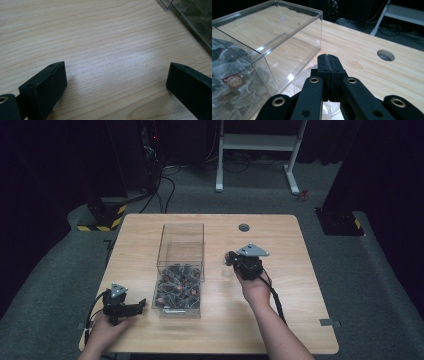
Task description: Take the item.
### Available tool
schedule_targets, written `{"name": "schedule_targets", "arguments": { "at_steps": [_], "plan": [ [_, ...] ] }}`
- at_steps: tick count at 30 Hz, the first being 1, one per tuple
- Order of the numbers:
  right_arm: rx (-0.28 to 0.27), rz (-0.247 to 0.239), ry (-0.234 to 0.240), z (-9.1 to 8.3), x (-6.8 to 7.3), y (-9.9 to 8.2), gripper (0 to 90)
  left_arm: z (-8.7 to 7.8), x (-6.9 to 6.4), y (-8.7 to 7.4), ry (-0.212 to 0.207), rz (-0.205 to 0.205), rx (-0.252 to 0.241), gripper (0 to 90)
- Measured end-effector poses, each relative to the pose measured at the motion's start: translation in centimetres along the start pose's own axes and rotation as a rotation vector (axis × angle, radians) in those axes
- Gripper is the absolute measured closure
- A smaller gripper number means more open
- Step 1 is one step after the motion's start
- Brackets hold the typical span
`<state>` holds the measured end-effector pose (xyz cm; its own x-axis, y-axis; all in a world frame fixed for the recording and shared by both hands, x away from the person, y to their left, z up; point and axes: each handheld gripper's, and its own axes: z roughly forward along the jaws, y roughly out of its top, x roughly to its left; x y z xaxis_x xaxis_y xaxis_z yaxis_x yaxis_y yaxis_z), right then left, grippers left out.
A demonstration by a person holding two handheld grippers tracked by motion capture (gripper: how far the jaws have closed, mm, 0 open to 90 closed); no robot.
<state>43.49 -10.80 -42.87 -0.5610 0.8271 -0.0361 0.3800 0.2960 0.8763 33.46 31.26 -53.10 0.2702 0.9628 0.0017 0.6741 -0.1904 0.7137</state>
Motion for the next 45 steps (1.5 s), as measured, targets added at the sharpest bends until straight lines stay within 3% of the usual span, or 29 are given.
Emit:
{"name": "schedule_targets", "arguments": {
  "at_steps": [7,10,20,28,36,41,45],
  "plan": [
    [0.033,0.004,0.001,0.7,-0.1,-0.6,87.1,0.0,0.0,0.0,0.000,0.002,0.002,3.5],
    [0.029,0.010,0.004,0.7,0.0,-0.5,81.4,0.0,0.0,0.0,0.000,0.000,0.000,3.5],
    [0.022,0.005,0.011,0.4,0.1,-0.3,76.0,0.0,0.0,0.0,0.000,0.002,0.002,3.5],
    [0.022,0.025,0.029,0.1,0.0,-0.2,57.4,0.0,0.0,0.0,0.000,0.002,0.000,3.5],
    [0.022,0.031,0.065,-0.5,0.0,-0.1,30.1,0.0,0.0,0.0,0.000,0.003,0.002,3.5],
    [0.020,0.031,0.052,-1.0,0.1,-0.1,14.5,0.0,0.0,0.0,0.001,0.005,0.002,3.5],
    [0.003,0.034,0.053,-1.7,0.1,-0.1,12.7,0.0,0.0,0.0,0.001,0.004,0.000,3.5]
  ]
}}
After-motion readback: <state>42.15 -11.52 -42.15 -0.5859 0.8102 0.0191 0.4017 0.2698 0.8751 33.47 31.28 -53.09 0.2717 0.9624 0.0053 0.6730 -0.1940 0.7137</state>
